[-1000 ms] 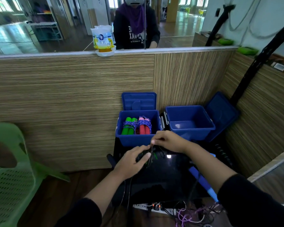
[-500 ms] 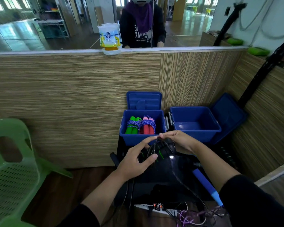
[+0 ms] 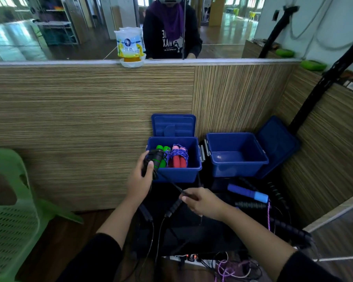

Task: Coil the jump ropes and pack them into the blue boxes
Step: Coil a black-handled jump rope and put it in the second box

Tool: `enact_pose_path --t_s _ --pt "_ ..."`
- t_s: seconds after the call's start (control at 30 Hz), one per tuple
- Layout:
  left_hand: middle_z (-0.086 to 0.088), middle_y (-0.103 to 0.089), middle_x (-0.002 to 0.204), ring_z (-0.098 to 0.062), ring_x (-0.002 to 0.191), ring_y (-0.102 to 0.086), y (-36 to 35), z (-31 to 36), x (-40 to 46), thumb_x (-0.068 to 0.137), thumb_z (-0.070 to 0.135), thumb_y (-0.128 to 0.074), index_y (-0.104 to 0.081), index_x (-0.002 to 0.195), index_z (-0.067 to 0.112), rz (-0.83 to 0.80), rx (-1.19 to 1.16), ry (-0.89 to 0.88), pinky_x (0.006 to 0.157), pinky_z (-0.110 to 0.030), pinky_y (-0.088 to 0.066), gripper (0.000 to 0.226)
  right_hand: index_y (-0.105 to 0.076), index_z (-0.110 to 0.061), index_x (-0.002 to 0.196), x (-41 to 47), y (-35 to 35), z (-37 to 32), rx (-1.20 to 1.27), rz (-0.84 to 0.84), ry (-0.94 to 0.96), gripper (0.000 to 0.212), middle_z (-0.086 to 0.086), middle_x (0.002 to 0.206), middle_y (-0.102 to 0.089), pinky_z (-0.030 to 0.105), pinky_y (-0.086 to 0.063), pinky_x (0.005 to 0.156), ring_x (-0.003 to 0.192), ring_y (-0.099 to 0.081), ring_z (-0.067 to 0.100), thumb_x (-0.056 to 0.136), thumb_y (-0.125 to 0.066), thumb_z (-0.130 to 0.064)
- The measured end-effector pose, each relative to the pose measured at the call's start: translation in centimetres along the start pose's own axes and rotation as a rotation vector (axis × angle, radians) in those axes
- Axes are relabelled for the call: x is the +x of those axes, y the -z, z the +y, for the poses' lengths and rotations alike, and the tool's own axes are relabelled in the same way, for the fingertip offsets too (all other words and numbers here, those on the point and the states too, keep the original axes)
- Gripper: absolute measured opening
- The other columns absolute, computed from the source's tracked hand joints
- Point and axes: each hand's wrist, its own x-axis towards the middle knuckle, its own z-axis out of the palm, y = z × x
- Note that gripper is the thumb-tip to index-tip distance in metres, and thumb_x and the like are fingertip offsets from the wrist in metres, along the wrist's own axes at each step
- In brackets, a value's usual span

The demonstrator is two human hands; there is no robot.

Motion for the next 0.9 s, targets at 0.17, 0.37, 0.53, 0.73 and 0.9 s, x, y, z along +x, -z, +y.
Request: enact_pose_path --t_s 0.17,0.37,0.53,0.73,0.9 --pt "0.005 -0.061 0.116 -0.019 0.103 -0.058 -0.9 -1.0 -1.0 0.097 0.045 -0.045 -0.045 0.120 0.049 -0.049 0.148 -0.010 0.085 -0.034 -0.043 0.023 -0.055 -0.015 0.098 0.9 0.3 -2.2 -0.395 0.280 0.147 0.023 0.012 0.083 -0.066 0.035 -0.044 0.068 0.081 -0.062 0.030 0.096 -0.045 -0.036" --pt "0.002 -0.061 0.100 -0.016 0.088 -0.060 -2.2 -1.1 -2.0 0.082 0.071 -0.036 -0.041 0.106 0.059 -0.141 0.140 -0.047 0.083 -0.041 -0.050 0.027 -0.035 -0.031 0.143 3.0 1.9 -1.7 -0.200 0.387 0.042 0.048 0.010 0.085 -0.070 0.026 -0.049 0.077 0.078 -0.064 0.018 0.097 -0.048 -0.026" --pt "0.002 -0.060 0.097 -0.015 0.087 -0.059 -2.5 -0.1 -2.0 0.089 0.064 -0.041 -0.044 0.105 0.050 -0.187 0.140 -0.037 0.080 -0.041 -0.050 0.022 -0.040 -0.031 0.141 3.5 1.6 -1.0 -0.161 0.388 0.026 0.044 0.006 0.084 -0.067 0.006 -0.036 0.060 0.060 -0.052 -0.003 0.099 -0.044 -0.020" --pt "0.013 -0.054 0.088 0.000 0.080 -0.051 -2.6 0.9 -1.4 0.095 0.042 -0.048 -0.047 0.099 0.037 0.017 -0.023 -0.066 0.073 -0.026 -0.040 0.007 -0.043 -0.016 0.136 3.1 -0.1 0.0 -0.280 0.318 -0.099 0.038 0.022 0.097 -0.067 0.037 -0.048 0.080 0.091 -0.062 0.036 0.100 -0.038 -0.026" --pt "0.006 -0.048 0.076 -0.012 0.065 -0.046 -0.7 1.9 1.0 0.101 0.030 -0.046 -0.047 0.102 0.021 0.224 -0.140 0.117 0.065 -0.031 -0.033 0.009 -0.061 -0.019 0.110 0.5 -2.7 0.4 -0.245 0.168 -0.041 0.023 0.011 0.091 -0.068 0.033 -0.049 0.076 0.088 -0.062 0.030 0.097 -0.043 -0.026"
